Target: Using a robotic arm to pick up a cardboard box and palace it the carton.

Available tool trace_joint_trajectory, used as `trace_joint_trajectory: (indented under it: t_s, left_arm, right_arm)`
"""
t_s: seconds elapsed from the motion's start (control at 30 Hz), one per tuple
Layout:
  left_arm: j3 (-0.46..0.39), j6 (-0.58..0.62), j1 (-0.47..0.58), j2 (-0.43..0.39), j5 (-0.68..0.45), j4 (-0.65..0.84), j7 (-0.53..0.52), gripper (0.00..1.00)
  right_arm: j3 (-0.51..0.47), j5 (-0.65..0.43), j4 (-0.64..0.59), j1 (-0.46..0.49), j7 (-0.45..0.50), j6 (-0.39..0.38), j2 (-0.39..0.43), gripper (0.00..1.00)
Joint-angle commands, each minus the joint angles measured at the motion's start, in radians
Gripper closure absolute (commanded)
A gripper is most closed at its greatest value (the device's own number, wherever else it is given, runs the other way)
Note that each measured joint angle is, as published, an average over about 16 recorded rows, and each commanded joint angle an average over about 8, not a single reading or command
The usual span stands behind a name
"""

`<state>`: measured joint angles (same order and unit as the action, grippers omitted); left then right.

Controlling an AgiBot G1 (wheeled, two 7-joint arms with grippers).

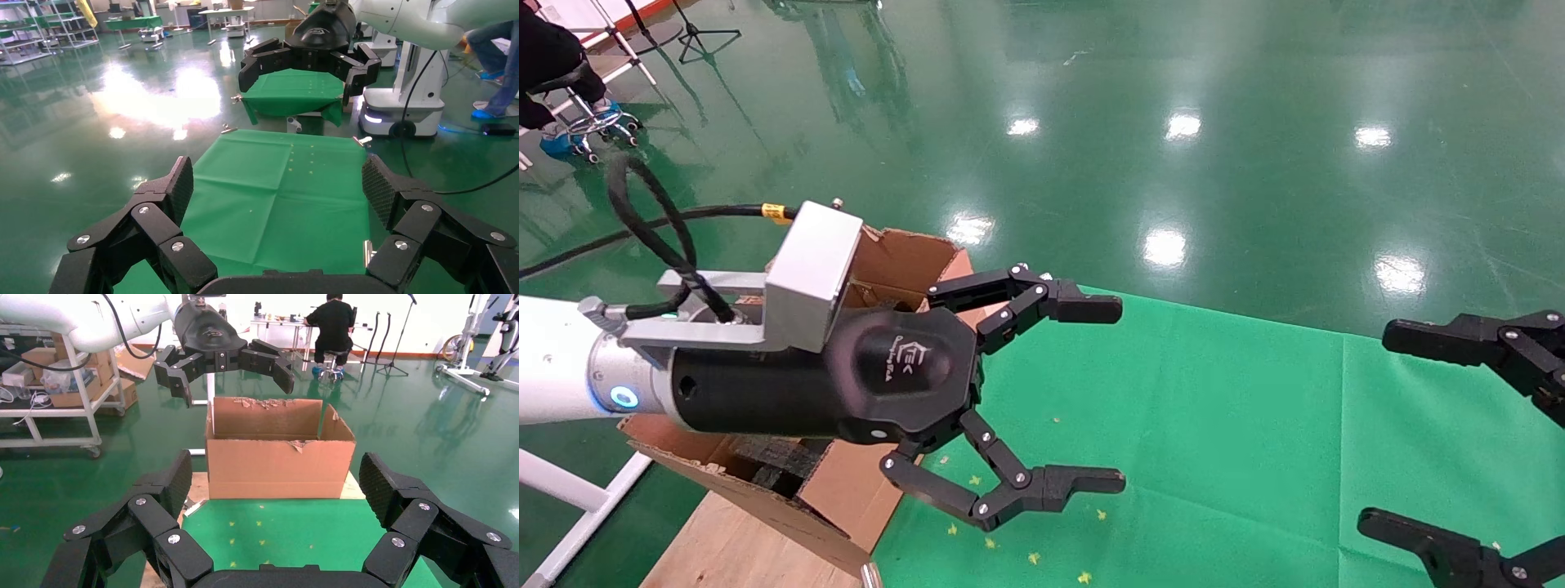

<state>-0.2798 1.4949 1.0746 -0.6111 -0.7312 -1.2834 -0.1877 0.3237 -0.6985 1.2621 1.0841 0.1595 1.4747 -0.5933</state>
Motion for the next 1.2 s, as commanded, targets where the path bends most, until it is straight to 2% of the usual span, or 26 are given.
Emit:
trace_joint_trajectory:
  t_s: [0.03,1.2]
  left_arm:
    - [0.000,0.000,0.000,0.000,0.000,0.000,0.000,0.00]
    - [0.000,0.000,0.000,0.000,0.000,0.000,0.000,0.00]
  right_arm:
    - [0.000,0.000,0.000,0.000,0.000,0.000,0.000,0.00]
    - [0.000,0.000,0.000,0.000,0.000,0.000,0.000,0.00]
